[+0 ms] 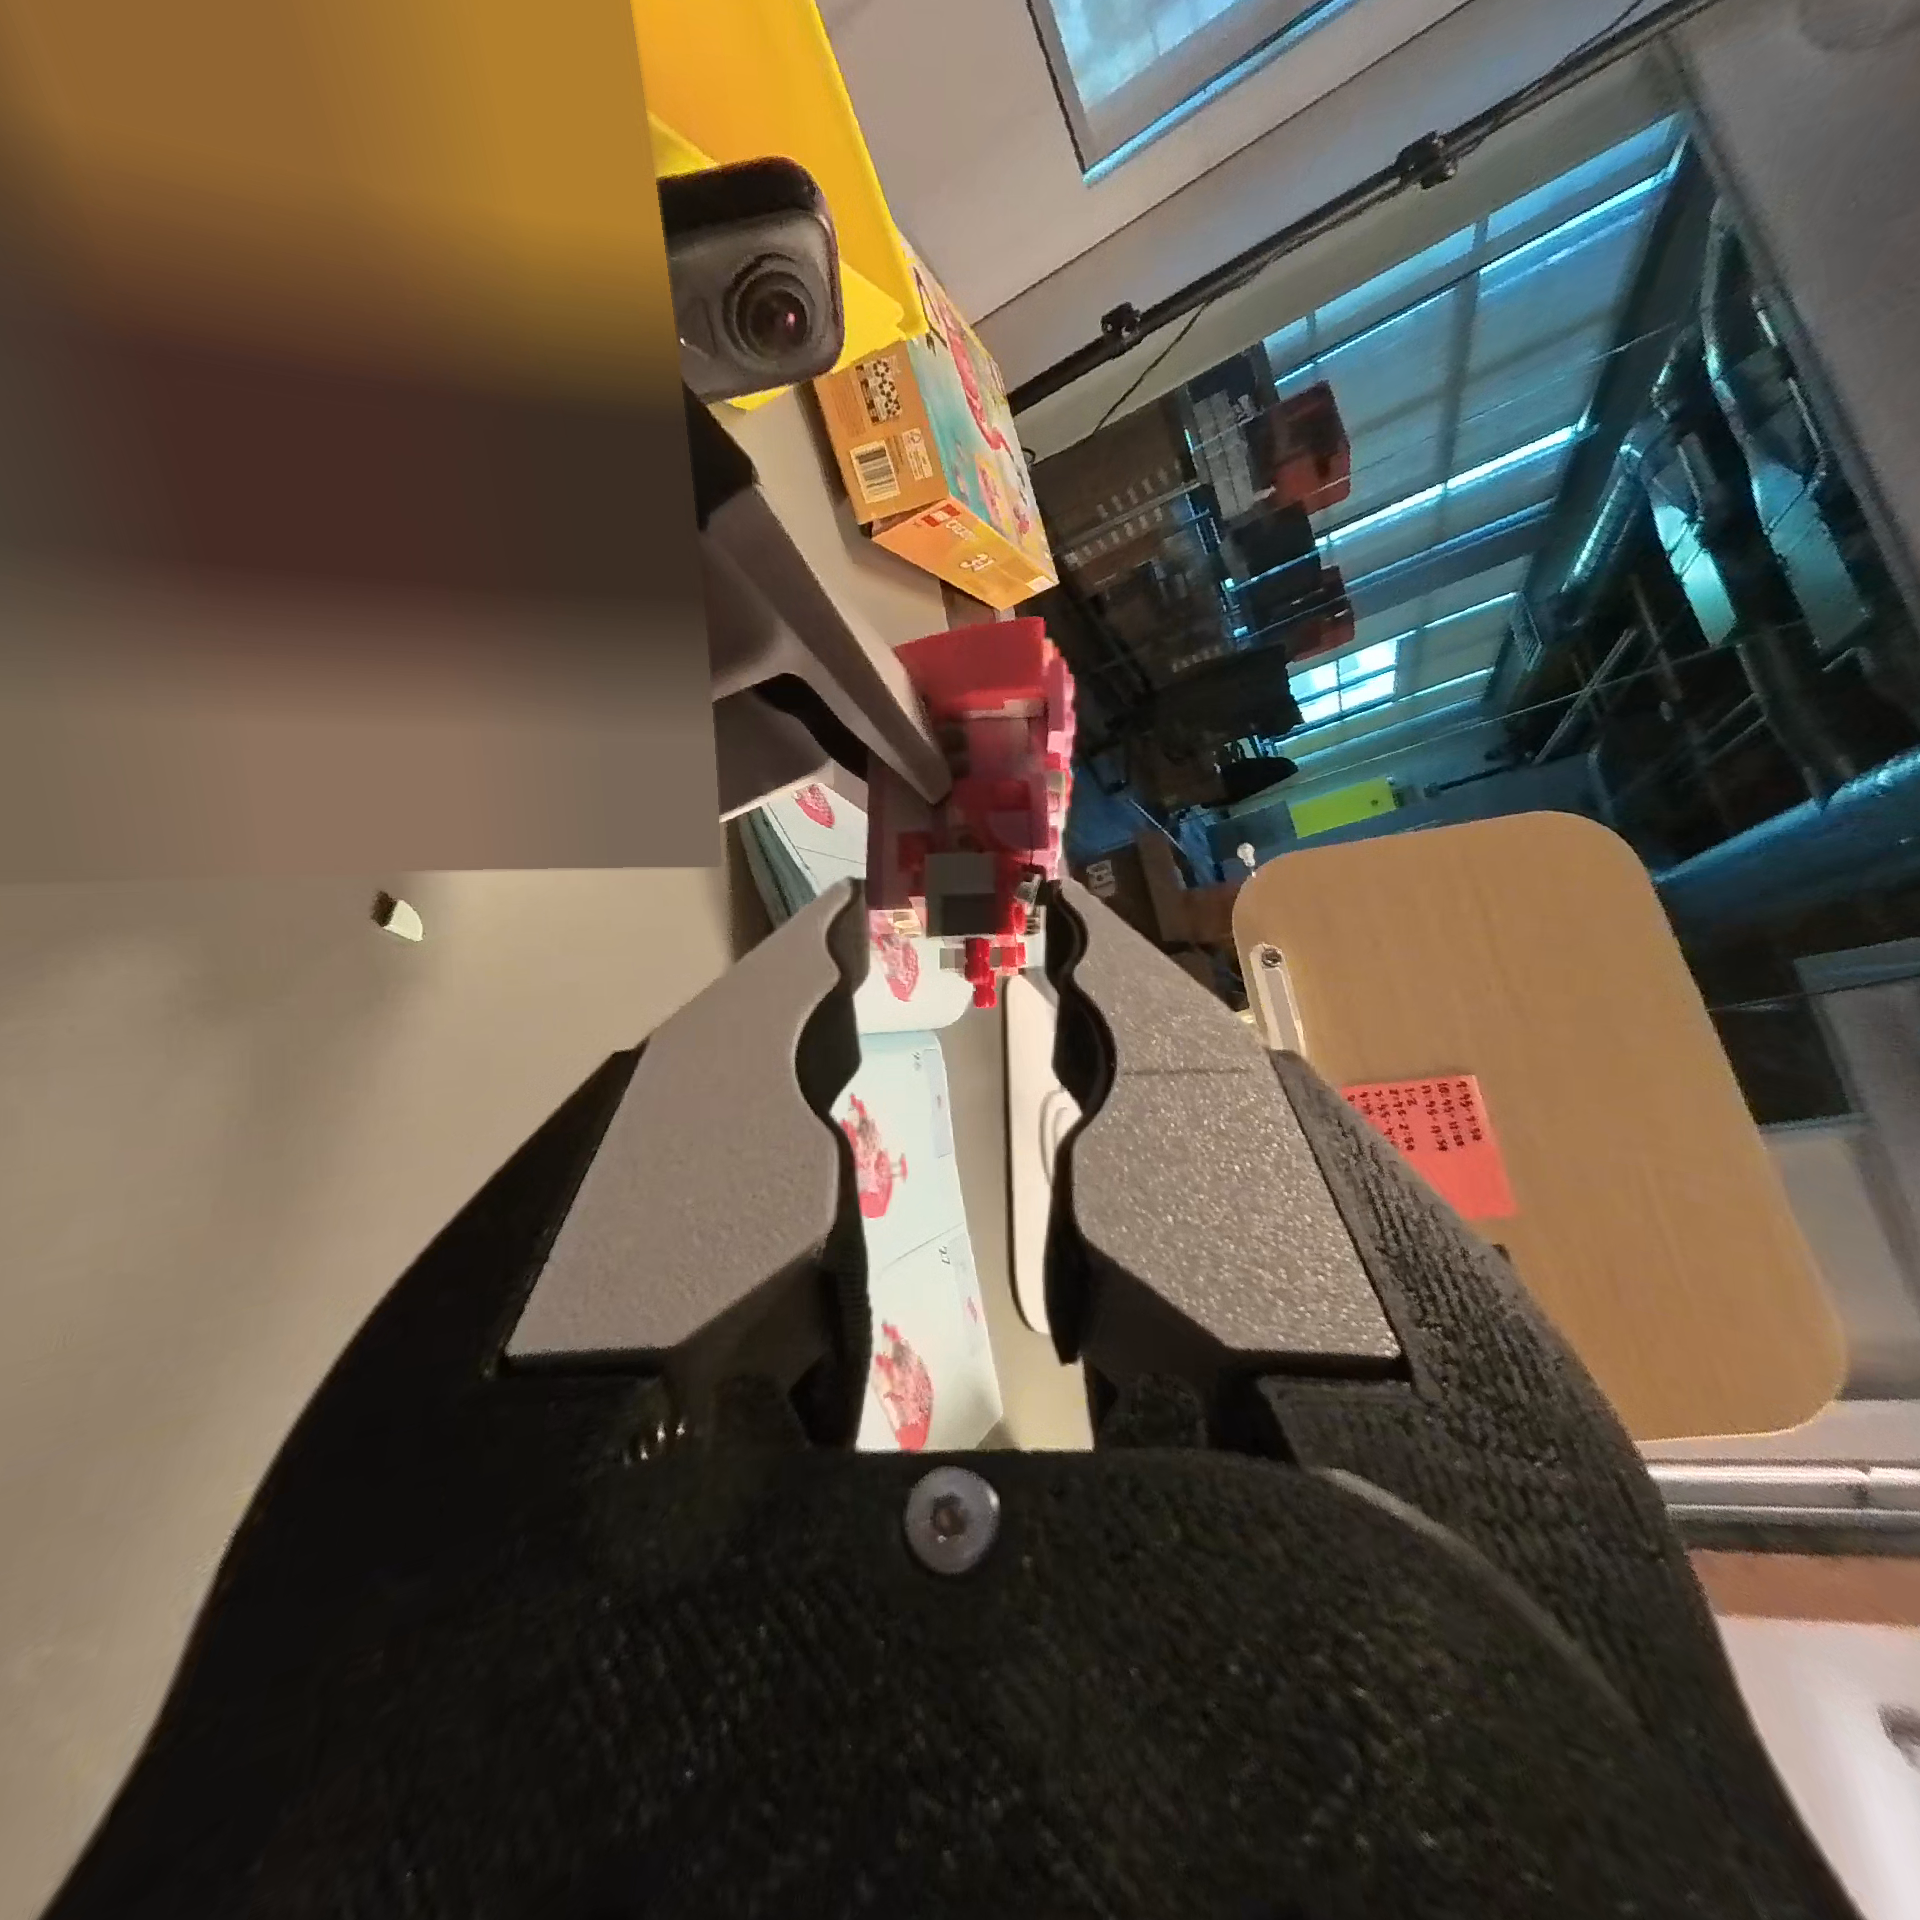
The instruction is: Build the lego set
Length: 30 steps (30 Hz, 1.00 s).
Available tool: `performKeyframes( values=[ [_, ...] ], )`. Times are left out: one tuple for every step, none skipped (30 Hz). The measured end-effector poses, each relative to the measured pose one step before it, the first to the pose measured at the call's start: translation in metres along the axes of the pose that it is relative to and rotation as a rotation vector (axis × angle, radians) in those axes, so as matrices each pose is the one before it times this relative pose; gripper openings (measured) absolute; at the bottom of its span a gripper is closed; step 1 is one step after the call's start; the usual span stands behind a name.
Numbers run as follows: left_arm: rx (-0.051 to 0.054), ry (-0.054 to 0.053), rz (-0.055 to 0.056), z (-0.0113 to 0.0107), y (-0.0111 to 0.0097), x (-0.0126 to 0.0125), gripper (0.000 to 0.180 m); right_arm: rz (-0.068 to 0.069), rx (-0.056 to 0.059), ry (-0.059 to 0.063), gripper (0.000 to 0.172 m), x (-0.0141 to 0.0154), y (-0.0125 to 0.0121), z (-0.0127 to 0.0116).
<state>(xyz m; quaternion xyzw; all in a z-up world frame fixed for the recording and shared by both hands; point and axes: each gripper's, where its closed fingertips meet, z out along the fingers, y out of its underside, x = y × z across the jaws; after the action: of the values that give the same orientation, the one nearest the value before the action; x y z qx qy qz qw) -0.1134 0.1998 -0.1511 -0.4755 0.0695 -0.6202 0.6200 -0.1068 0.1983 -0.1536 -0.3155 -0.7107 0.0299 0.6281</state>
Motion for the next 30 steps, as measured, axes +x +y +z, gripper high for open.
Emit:
performKeyframes(
  values=[
    [-0.0005,-0.0018,-0.0006,0.00003,0.00019,-0.00032,0.024,-0.0112,-0.0025,0.0071,0.030,0.00059,0.00046,0.00033],
    [-0.0013,-0.0016,-0.0017,0.00001,0.00014,-0.00028,0.024,-0.0113,-0.0008,0.0054,0.030,0.00031,0.00022,0.00022],
    [-0.0007,-0.0010,-0.0014,0.00006,0.00020,-0.00024,0.024,-0.0088,0.0017,0.0047,0.028,0.00003,-0.00027,0.00012],
    [-0.0020,-0.0004,-0.0010,0.00009,0.00038,-0.00010,0.024,-0.0091,0.0022,0.0061,0.027,0.00016,-0.00059,0.00025],
    [-0.0037,-0.0005,-0.0007,0.00017,0.00068,-0.00005,0.023,-0.0125,0.0010,0.0076,0.025,0.00034,-0.00057,0.00022],
    [-0.0035,-0.0020,0.0007,0.00025,0.00068,-0.00021,0.024,-0.0153,-0.0010,0.0102,0.023,0.00076,-0.00016,0.00013],
    [0.0030,-0.0023,-0.0003,-0.00008,-0.00040,-0.00037,0.023,-0.0091,-0.0024,0.0032,0.023,-0.00003,0.00030,0.00036],
    [-0.0001,-0.0014,-0.0055,-0.00017,-0.00004,-0.00050,0.023,0.0042,-0.0022,-0.0017,0.023,-0.00015,0.00044,0.00045],
    [0.0003,0.0008,-0.0082,-0.00016,-0.00010,-0.00037,0.023,0.0098,0.0010,-0.0033,0.023,-0.00013,0.00010,0.00029],
    [-0.0002,0.0011,-0.0079,-0.00011,0.00011,-0.00022,0.023,0.0103,0.0015,-0.0033,0.023,-0.00003,0.00015,0.00015],
    [-0.0007,-0.0009,-0.0056,0.00005,0.00017,-0.00030,0.023,0.0099,0.0010,-0.0032,0.023,-0.00007,0.00024,0.00013],
    [-0.0004,-0.0006,-0.0062,-0.00005,0.00012,-0.00030,0.023,0.0097,0.0029,-0.0025,0.023,-0.00005,0.00009,0.00010],
    [0.0005,0.0018,-0.0087,-0.00011,0.00007,-0.00013,0.023,0.0086,0.0050,-0.0023,0.023,-0.00003,-0.00010,0.00008],
    [-0.0003,0.0015,-0.0103,-0.00012,0.00018,-0.00028,0.023,0.0101,0.0020,-0.0047,0.023,-0.00015,0.00015,0.00011],
    [-0.0008,0.0006,-0.0079,-0.00002,0.00031,-0.00027,0.023,0.0085,0.0040,-0.0044,0.022,0.00014,-0.00018,-0.00010],
    [0.0011,0.0034,-0.0026,0.00007,-0.00008,0.00038,0.023,0.0046,0.0046,-0.0042,0.022,0.00021,-0.00019,-0.00024],
    [-0.0006,-0.0008,-0.0011,0.00004,0.00029,-0.00005,0.023,0.0043,0.0000,-0.0060,0.023,0.00011,0.00024,-0.00001],
    [-0.0011,-0.0011,-0.0013,0.00009,0.00020,-0.00034,0.023,0.0015,0.0007,-0.0048,0.022,0.00018,0.00023,-0.00003],
    [0.0001,0.0015,-0.0014,0.00000,0.00002,0.00018,0.023,-0.0028,0.0011,-0.0022,0.022,0.00025,-0.00013,0.00009],
    [0.0015,0.0004,-0.0001,-0.00014,-0.00023,-0.00009,0.023,0.0026,0.0006,-0.0017,0.022,0.00020,-0.00031,0.00027],
    [0.0034,0.0013,0.0008,-0.00024,-0.00061,0.00024,0.023,0.0171,0.0057,-0.0020,0.023,0.00042,-0.00122,0.00009],
    [0.0059,0.0071,0.0021,-0.00018,-0.00104,0.00117,0.023,0.0327,0.0109,-0.0014,0.023,0.00074,-0.00213,-0.00005],
    [0.0075,0.0065,-0.0007,-0.00015,-0.00123,0.00086,0.024,0.0355,0.0076,0.0003,0.023,0.00074,-0.00168,0.00042],
    [0.0085,0.0051,-0.0053,-0.00038,-0.00110,0.00034,0.024,0.0206,0.0053,0.0049,0.023,0.00032,-0.00114,0.00035],
    [0.0054,0.0046,-0.0064,-0.00033,-0.00074,0.00018,0.024,0.0037,0.0060,0.0096,0.023,0.00039,-0.00087,0.00016],
    [0.0019,0.0009,0.0023,-0.00017,-0.00043,0.00009,0.023,0.0009,0.0057,0.0062,0.023,-0.00004,-0.00069,0.00008],
    [0.0005,-0.0045,0.0098,-0.00007,-0.00020,-0.00025,0.023,0.0052,0.0072,0.0018,0.025,-0.00026,-0.00106,-0.00006],
    [0.0001,0.0005,0.0057,0.00006,0.00005,0.00042,0.023,0.0090,0.0068,0.0060,0.027,0.00073,-0.00108,-0.00018],
    [-0.0005,0.0018,0.0000,0.00002,0.00004,0.00017,0.023,0.0079,0.0053,0.0092,0.028,0.00133,-0.00096,-0.00021],
    [0.0011,-0.0004,-0.0014,-0.00012,-0.00019,-0.00018,0.023,0.0036,0.0032,0.0113,0.029,0.00177,-0.00056,-0.00033]
  ],
)
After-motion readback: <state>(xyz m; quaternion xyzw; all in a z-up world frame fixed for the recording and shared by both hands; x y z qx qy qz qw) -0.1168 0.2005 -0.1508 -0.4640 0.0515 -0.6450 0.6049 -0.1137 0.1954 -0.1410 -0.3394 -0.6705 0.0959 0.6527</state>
